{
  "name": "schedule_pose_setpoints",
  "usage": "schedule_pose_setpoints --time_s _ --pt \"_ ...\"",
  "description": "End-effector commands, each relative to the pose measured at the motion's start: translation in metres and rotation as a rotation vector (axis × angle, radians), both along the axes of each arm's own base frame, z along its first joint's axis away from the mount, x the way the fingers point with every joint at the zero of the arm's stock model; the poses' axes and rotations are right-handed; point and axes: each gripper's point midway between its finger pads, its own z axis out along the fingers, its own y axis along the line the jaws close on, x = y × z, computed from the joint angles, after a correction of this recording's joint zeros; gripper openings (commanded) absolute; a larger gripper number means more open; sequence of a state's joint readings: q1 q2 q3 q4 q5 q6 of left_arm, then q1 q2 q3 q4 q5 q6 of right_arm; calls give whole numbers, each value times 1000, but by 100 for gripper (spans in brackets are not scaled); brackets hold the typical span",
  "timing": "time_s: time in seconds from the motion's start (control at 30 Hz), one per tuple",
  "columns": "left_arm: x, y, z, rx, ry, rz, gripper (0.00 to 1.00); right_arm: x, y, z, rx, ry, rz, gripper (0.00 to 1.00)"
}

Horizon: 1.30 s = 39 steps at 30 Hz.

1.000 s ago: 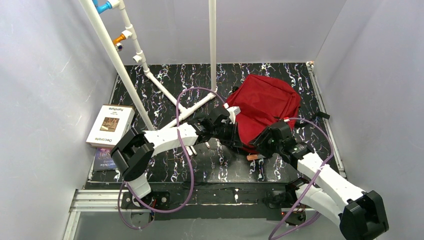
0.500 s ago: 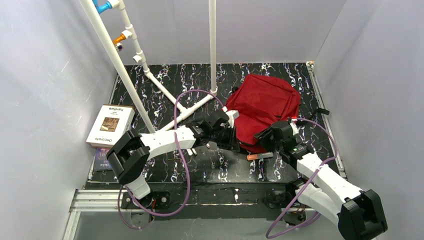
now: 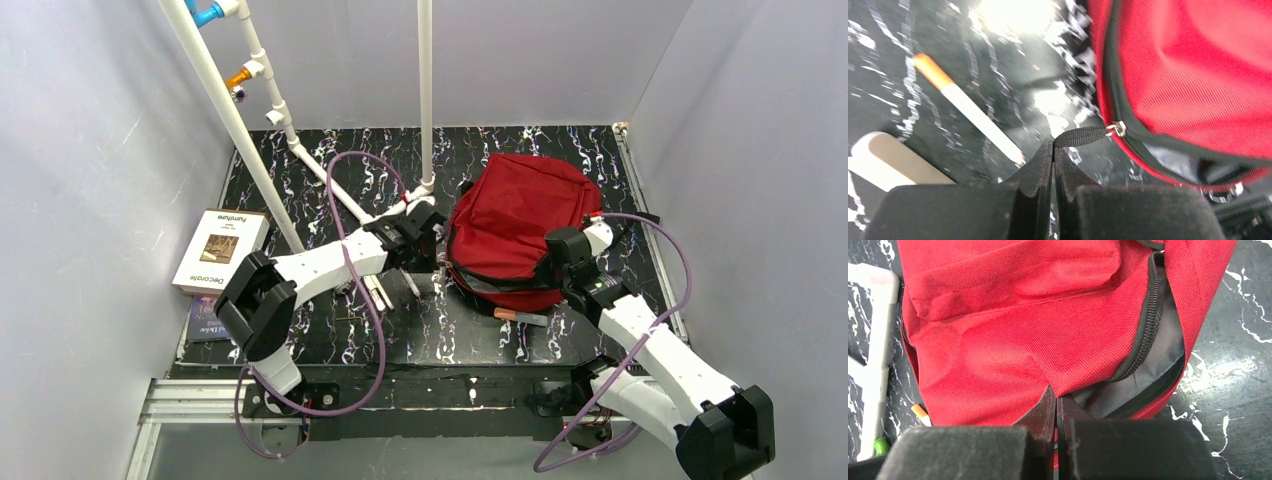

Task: Pack the student bag
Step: Unzip the student bag at the center of the board.

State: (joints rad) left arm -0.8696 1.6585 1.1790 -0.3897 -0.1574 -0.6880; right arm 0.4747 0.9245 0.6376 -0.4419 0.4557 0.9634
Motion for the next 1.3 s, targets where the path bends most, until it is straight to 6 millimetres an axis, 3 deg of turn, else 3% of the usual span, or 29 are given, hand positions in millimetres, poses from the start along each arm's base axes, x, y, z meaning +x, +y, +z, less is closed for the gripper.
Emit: schedule_pose_setpoints --time_s 0.0,0.13,0.27,0.43,0.63,0.73,0.83,0.87,0.9,0.97,1.07,1.2,1.27 --pt "39 64 -5 254 -65 139 0 -12 -31 -1 -129 -18 -25 1" --pt "80 64 8 320 -152 148 0 -17 -27 -1 -139 -24 50 1" --pt "113 37 21 331 -203 48 0 -17 -15 11 -104 -81 130 1" --pt "153 17 43 370 -326 -32 0 -17 15 19 -4 -126 270 1" --pt "164 -33 46 233 -420 -305 0 -14 44 41 97 -272 420 1" --pt "168 -36 48 257 -465 -394 0 -12 39 40 72 -245 406 1" --pt "153 -33 56 219 -408 -379 0 -7 19 37 -73 -151 373 4" --pt "143 -37 58 164 -375 -374 0 -4 17 44 -112 -108 380 20" --pt "133 -42 63 98 -348 -368 0 -5 21 44 -150 -51 450 28" --pt "109 -57 66 -42 -272 -385 0 -10 41 47 -158 7 598 49" --pt "87 -70 69 -191 -164 -343 0 -20 67 73 -196 -92 741 66" --pt "69 -86 70 -303 -58 -342 0 -25 90 102 -272 -235 877 78" --pt "70 -83 69 -300 -48 -325 0 -40 124 119 -156 -320 1053 82"
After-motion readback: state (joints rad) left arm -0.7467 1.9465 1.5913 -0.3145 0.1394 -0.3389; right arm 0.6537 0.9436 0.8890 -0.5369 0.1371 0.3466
